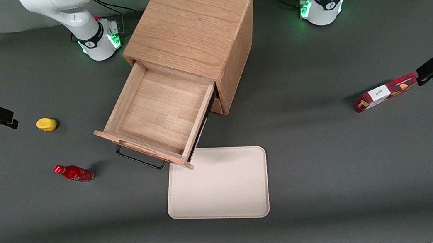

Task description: Close top drawer

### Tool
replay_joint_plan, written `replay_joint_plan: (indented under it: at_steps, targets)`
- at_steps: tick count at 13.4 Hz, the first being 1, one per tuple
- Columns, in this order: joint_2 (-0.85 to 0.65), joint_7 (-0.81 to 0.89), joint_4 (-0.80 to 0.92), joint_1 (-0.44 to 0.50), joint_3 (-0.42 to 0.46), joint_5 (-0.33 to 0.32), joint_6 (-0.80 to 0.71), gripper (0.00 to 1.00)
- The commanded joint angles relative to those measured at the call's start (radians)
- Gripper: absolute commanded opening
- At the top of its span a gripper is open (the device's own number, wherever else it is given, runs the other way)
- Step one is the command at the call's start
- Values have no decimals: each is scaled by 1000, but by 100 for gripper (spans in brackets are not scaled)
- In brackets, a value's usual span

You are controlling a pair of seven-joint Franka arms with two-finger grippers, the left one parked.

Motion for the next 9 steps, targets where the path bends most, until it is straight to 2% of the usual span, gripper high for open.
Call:
replay_joint_plan:
  at_steps: [1, 9]
  targets:
    - [-4, 3, -4, 12, -12, 13, -1, 100]
    - [54, -16, 27, 11, -9, 0, 11, 100]
